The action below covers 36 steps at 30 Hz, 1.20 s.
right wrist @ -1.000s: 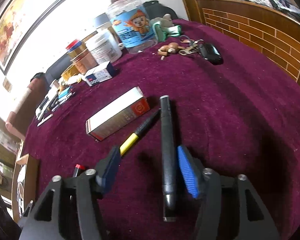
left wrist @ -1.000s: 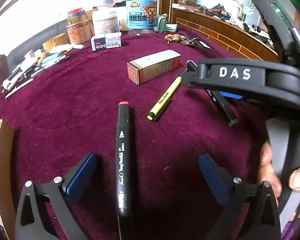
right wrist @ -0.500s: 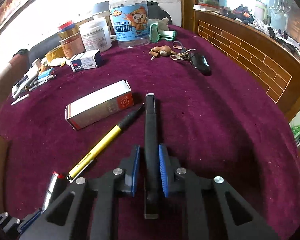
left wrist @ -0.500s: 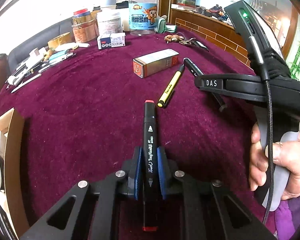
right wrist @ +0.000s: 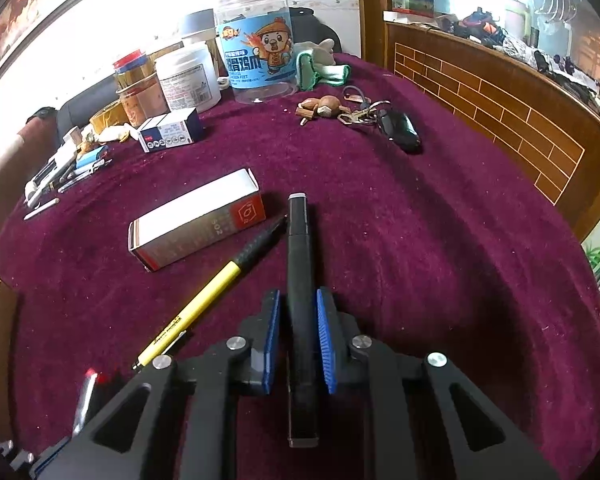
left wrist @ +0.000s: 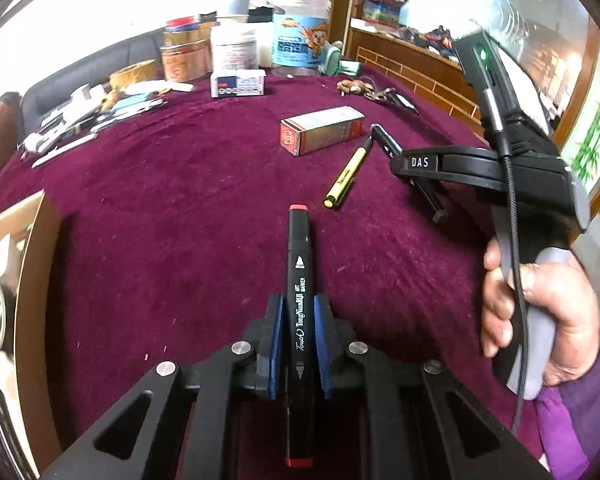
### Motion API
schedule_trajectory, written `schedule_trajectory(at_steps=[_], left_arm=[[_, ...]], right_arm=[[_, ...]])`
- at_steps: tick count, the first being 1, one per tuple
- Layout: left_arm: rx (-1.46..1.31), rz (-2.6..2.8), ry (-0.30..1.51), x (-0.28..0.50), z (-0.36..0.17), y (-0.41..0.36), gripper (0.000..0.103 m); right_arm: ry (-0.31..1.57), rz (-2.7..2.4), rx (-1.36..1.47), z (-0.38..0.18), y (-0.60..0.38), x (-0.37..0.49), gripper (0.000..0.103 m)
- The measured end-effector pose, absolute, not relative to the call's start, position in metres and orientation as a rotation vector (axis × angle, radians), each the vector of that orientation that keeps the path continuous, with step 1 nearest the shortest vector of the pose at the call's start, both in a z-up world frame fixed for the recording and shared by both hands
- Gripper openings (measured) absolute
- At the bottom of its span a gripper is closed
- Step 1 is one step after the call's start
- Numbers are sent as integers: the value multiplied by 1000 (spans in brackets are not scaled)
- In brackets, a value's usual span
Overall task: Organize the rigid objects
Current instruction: 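Lift both held markers and carry them toward the tray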
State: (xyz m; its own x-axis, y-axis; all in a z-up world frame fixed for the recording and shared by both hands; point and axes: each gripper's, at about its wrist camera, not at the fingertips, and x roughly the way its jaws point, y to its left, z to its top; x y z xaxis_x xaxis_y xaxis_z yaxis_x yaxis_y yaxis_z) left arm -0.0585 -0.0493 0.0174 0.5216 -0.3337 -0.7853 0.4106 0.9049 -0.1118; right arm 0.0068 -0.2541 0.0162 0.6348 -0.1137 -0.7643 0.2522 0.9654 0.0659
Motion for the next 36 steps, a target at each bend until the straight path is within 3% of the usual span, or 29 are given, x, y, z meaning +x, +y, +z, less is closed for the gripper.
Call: schedule_trajectory(at_steps=[9,21,36], left_arm=[[28,-452,954,-77,10,-38,15],[11,-482,921,-90,12,-30,15],[-41,-515,884,-118,30,-12,15]], right_arm=[[837,-138,393,14,-281,3,14],[948,-224,89,19,-247,26,14],[947,-71,377,25,-270,-49,14]])
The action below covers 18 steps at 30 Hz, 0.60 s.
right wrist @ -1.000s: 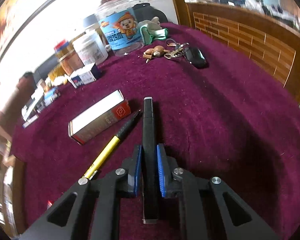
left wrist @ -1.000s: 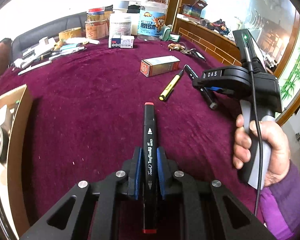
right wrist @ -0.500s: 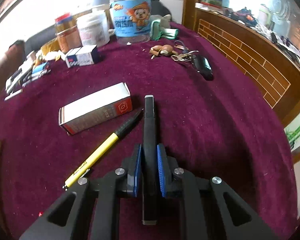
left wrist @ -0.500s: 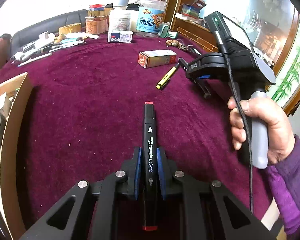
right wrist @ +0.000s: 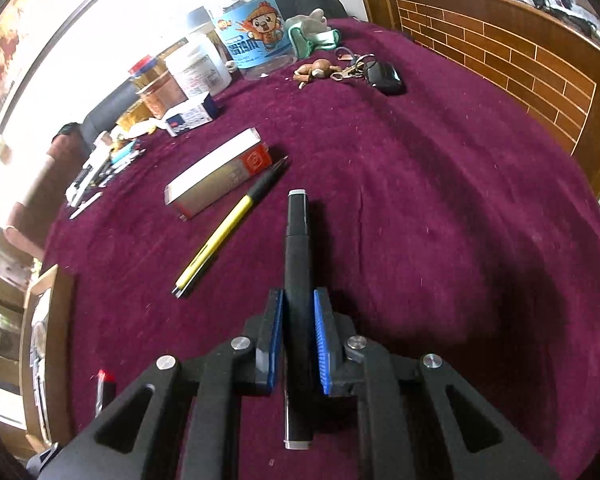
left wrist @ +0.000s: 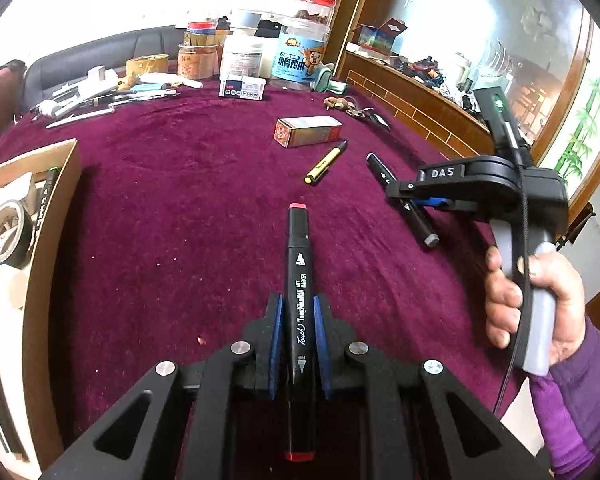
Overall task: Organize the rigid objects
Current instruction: 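Lift both held markers and carry them toward the tray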
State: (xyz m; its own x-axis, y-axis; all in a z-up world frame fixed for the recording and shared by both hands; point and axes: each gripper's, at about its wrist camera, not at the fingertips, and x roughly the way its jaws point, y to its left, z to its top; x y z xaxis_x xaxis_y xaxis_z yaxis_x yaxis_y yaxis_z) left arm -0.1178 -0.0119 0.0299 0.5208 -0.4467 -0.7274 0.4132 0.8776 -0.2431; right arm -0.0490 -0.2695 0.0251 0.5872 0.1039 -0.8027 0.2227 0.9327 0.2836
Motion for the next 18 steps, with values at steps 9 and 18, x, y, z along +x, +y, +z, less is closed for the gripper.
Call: schedule_trajectory(at_steps=[9,18], left_arm=[[-35,-529,842,-134,46,-4,15],[-55,-498,813,-145,53,18,15]], right_arm=[[929,24,377,37,-235,-75,14],[913,70,303,51,-197,-85,14]])
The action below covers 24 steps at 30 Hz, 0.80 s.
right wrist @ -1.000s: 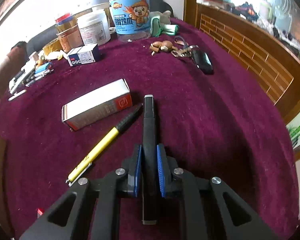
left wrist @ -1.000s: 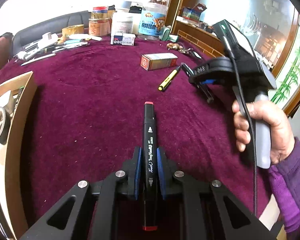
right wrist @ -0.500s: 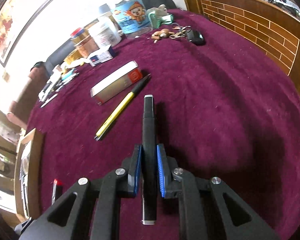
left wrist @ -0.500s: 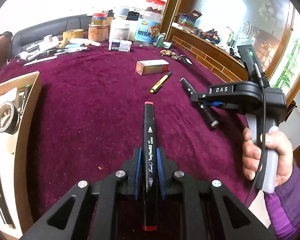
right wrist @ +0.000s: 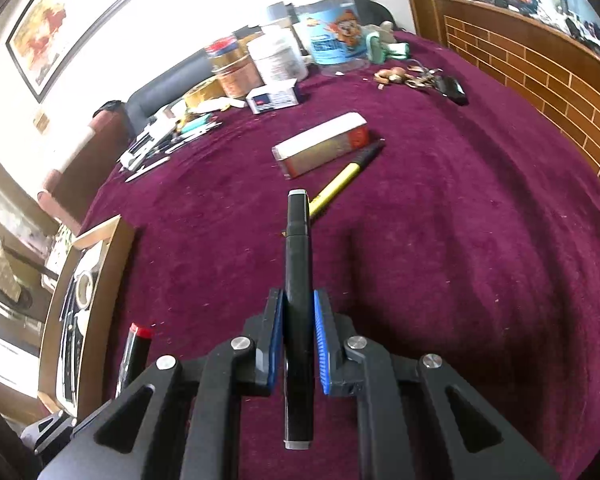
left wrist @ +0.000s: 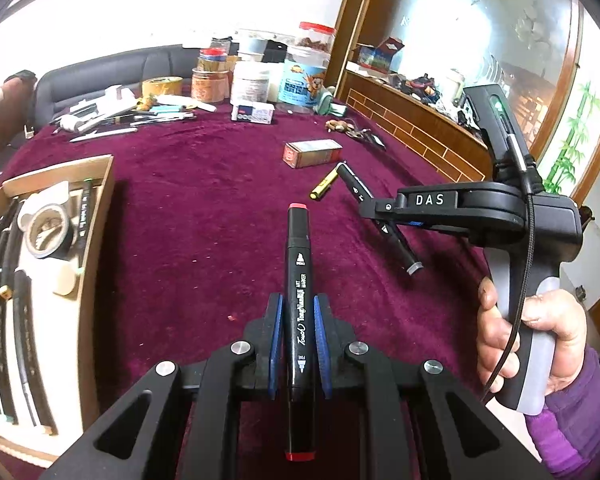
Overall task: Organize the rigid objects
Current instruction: 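Lift both held markers and carry them toward the tray, then lower the red-capped marker into the tray with the left tool while the right tool lowers its marker there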
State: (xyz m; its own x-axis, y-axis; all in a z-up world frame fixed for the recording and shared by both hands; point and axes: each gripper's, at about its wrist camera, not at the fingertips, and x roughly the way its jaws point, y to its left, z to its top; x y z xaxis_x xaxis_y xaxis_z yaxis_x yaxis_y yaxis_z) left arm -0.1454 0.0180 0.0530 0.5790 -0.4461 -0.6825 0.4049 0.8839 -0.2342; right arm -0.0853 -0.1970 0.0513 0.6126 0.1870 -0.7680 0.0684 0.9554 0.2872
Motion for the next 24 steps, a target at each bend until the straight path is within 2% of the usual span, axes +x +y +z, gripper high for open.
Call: schedule_trajectory(at_steps=[24], left_arm=[[-199,-408,760,-162,61,96,15]], right_arm=[[885,203,124,82,-89,-99,14]])
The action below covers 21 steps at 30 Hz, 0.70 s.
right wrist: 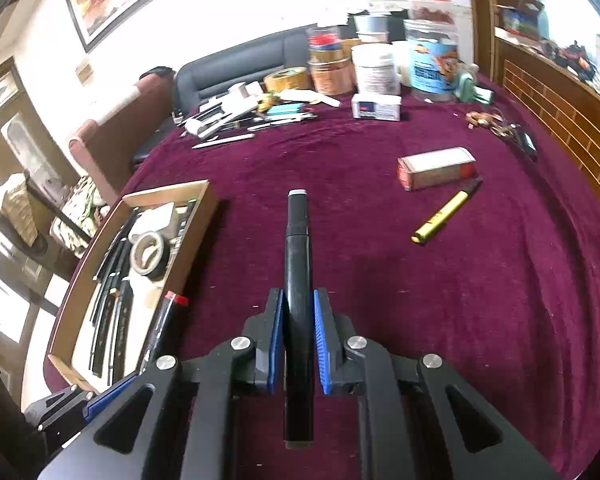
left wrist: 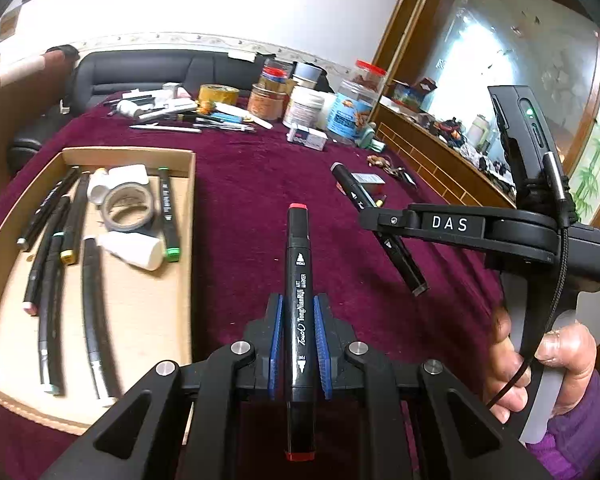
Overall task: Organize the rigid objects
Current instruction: 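Lower the red-capped marker into the tray with the left tool while the right tool lowers its marker there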
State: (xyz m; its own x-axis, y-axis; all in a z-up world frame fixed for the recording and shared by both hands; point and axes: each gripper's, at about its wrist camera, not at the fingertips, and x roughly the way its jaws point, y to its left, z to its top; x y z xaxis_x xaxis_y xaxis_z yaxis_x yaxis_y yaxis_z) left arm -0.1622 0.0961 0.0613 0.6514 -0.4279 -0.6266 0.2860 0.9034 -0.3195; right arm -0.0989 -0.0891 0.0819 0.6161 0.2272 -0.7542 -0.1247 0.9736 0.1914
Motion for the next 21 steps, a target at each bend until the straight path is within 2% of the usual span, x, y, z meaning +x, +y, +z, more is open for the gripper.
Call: schedule_trajectory(at_steps=[21], left_arm=[[-342,-256,722,-165,62,184,15]], right_arm=[[912,365,-2,83,4,-99,14]])
